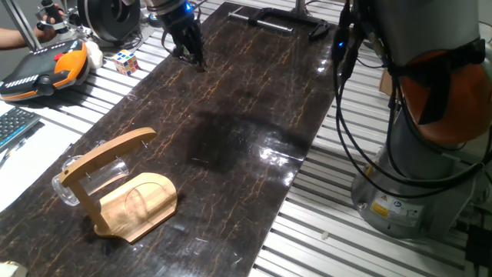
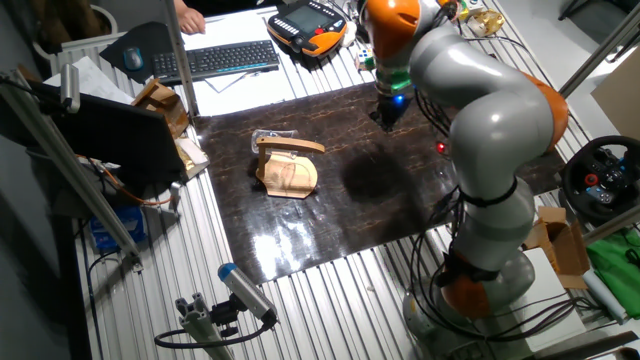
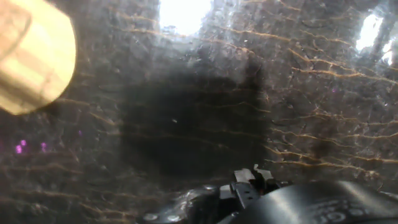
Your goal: Take the cup off the cup rack
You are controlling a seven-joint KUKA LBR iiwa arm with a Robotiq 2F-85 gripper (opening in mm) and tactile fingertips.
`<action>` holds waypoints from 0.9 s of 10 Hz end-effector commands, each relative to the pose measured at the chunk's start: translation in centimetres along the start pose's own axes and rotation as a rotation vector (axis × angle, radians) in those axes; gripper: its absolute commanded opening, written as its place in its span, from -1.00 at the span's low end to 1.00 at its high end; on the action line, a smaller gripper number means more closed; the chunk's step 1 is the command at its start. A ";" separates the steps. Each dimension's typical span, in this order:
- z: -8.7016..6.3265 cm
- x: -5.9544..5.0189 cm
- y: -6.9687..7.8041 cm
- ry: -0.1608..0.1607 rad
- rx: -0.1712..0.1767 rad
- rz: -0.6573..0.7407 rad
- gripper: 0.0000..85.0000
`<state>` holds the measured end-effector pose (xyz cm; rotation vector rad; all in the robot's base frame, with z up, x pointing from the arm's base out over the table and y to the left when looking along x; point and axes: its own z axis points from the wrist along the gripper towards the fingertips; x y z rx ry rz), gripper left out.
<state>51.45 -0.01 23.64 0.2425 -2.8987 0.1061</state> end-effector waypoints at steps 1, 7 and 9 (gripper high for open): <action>0.1 0.0 0.0 0.039 -0.130 0.070 -0.95; 0.1 0.0 0.0 -0.045 -0.241 0.230 -0.95; 0.1 0.0 0.0 -0.017 -0.369 0.409 -0.95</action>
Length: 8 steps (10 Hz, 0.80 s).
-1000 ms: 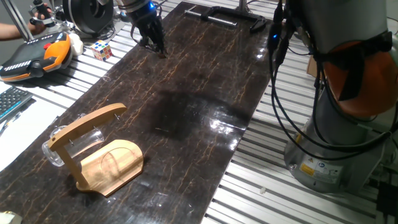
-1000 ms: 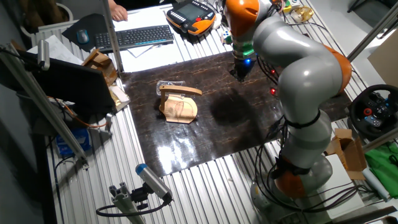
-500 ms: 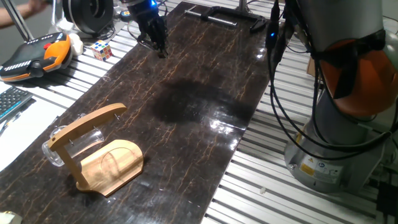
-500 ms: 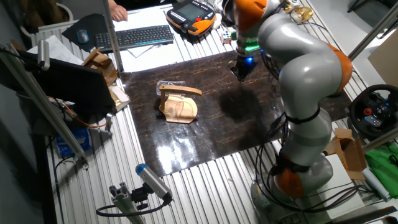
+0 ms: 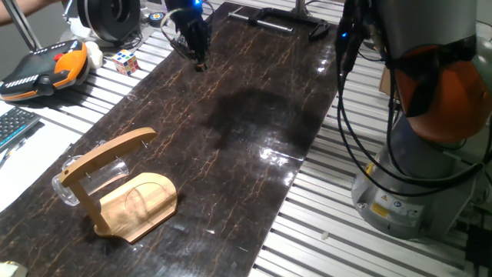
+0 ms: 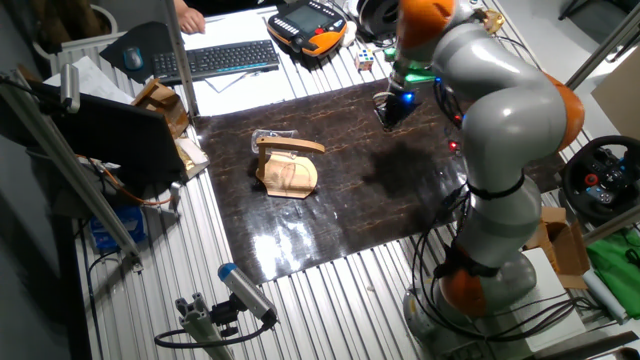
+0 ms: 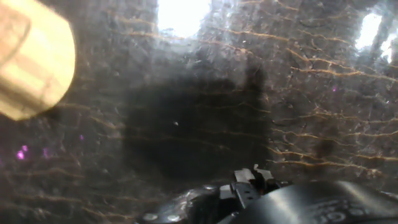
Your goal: Take the cup off the cup rack
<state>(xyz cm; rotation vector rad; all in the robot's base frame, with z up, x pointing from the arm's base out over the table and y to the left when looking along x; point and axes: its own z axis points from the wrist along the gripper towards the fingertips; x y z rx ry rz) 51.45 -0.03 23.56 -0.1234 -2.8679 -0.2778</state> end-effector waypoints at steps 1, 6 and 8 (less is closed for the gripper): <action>0.0 0.0 0.0 -0.033 -0.143 0.253 -0.87; 0.9 -4.7 6.8 0.049 -0.267 0.556 0.04; 2.3 -5.2 8.7 0.028 -0.289 0.650 0.07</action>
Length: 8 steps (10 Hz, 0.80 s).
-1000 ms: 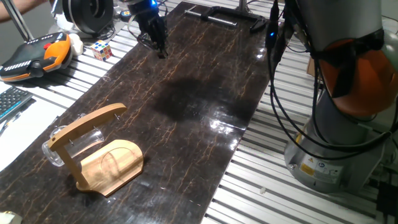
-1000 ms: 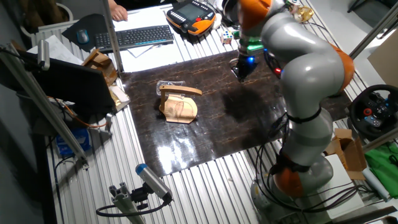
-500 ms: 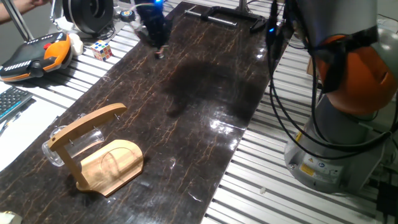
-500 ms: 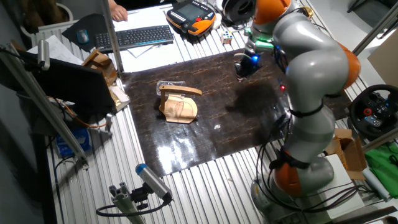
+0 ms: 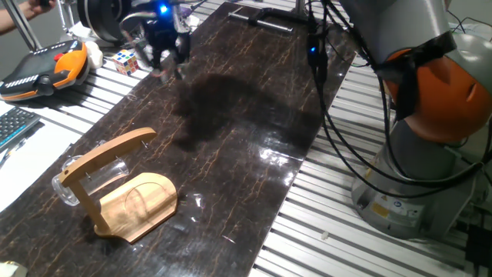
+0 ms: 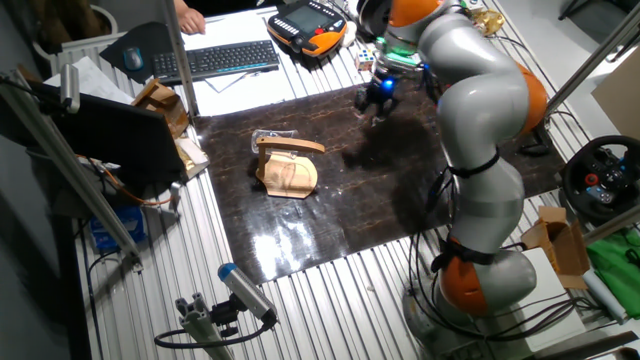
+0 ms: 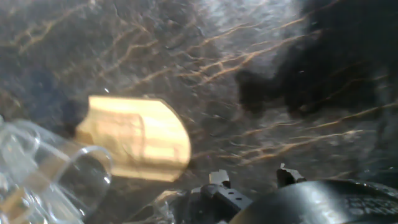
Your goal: Take the cup off the cup rack
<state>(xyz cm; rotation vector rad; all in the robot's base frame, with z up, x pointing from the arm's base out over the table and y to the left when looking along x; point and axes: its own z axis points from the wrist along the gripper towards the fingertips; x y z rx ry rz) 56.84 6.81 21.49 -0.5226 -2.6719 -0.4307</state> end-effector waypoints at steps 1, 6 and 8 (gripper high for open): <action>1.5 0.8 2.4 -0.101 -0.184 0.399 0.07; 3.6 1.4 6.0 -0.040 -0.346 0.646 0.06; 3.5 1.4 7.0 -0.055 -0.389 0.670 0.04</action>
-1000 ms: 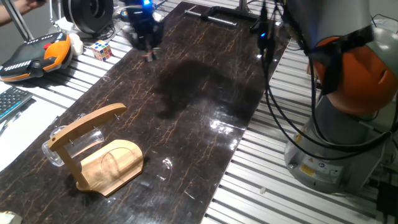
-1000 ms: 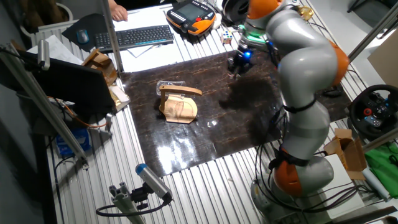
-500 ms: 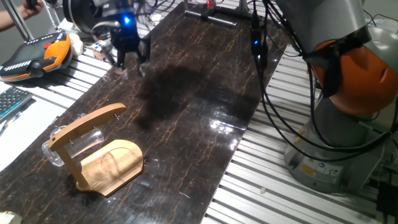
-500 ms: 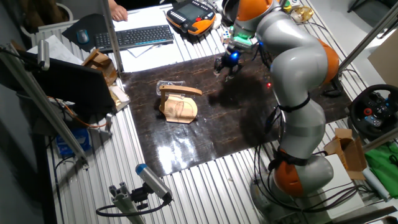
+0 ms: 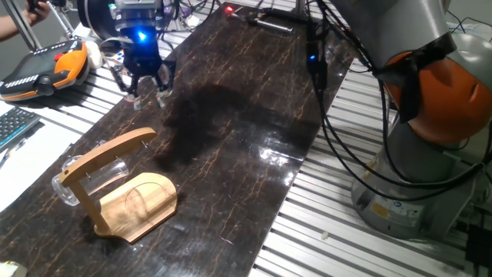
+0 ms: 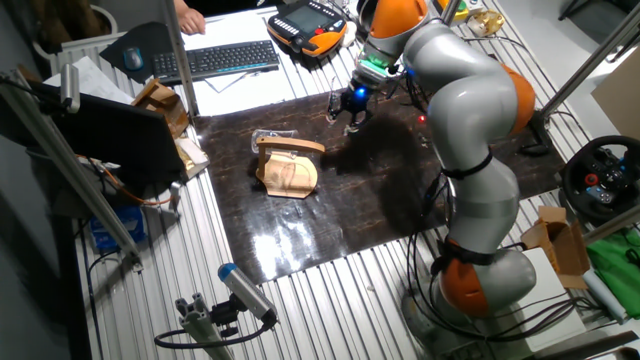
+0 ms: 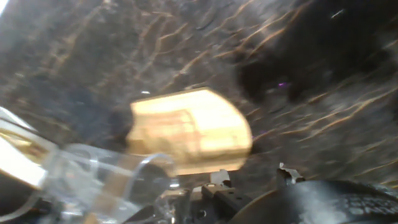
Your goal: Take the cup off the cup rack
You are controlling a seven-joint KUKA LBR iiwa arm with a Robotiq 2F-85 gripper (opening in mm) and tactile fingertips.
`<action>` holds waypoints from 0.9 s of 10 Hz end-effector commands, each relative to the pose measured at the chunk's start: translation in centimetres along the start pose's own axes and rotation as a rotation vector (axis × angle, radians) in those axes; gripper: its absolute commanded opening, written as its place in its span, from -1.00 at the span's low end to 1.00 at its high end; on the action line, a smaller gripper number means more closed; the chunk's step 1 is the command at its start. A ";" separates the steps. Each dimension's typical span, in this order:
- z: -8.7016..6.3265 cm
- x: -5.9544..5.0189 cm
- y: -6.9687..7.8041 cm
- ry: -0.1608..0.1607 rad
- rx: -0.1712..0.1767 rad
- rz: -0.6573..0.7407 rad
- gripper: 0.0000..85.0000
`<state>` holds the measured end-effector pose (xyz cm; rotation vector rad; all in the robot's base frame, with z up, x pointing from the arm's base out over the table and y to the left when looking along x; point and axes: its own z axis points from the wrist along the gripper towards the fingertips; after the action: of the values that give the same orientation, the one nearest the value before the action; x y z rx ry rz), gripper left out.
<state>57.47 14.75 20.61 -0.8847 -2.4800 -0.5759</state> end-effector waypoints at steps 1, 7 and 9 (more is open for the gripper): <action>0.0 0.2 0.4 -0.118 -0.266 0.404 0.04; 1.0 0.4 2.6 -0.156 -0.308 0.450 0.04; 1.3 0.7 3.6 -0.168 -0.302 0.464 0.04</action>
<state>59.08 18.47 20.70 -1.2952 -2.3923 -0.6663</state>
